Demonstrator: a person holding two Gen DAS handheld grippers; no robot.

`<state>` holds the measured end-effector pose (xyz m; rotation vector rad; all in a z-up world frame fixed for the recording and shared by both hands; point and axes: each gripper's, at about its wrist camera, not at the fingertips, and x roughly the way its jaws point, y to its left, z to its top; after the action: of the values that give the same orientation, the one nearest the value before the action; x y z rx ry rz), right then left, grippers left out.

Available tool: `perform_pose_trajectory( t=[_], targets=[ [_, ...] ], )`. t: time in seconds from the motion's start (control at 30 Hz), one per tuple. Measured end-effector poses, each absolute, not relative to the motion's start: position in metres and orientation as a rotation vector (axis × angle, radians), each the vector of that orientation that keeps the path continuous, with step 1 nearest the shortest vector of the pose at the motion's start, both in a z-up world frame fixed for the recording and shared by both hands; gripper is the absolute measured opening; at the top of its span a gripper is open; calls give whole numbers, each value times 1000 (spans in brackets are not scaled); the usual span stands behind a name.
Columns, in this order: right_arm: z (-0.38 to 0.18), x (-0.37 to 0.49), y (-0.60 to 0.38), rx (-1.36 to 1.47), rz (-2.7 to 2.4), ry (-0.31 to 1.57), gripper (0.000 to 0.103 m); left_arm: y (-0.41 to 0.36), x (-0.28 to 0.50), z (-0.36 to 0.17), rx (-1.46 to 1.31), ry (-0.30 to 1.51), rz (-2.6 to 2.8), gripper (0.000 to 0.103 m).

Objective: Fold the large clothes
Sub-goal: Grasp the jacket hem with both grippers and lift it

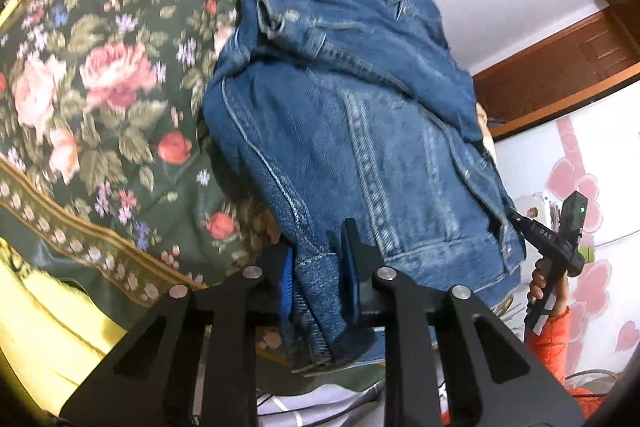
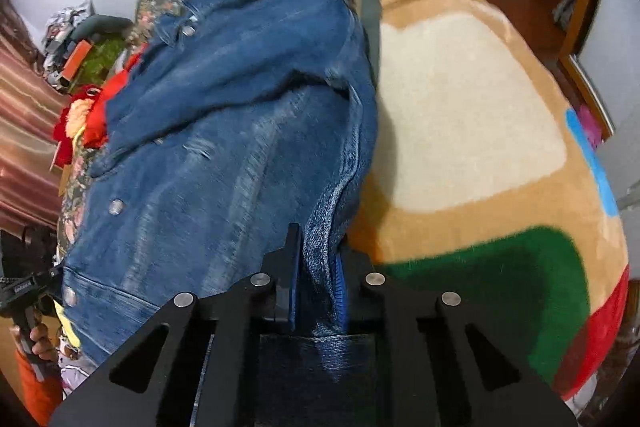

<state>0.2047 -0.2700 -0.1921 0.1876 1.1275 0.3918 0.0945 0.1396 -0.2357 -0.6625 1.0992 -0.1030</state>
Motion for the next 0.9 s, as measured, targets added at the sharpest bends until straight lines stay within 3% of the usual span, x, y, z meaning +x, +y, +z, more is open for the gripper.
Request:
perform_pose_trajectory(
  t=[0.57, 0.73, 0.9],
  targets=[
    [-109, 289, -237, 189, 440, 892, 11, 171, 195, -130, -583, 792, -112, 16],
    [-102, 346, -223, 224, 417, 873, 11, 201, 248, -121, -619, 739, -40, 15],
    [-116, 405, -206, 238, 393, 904, 11, 228, 307, -146, -670, 767, 23, 15]
  ],
)
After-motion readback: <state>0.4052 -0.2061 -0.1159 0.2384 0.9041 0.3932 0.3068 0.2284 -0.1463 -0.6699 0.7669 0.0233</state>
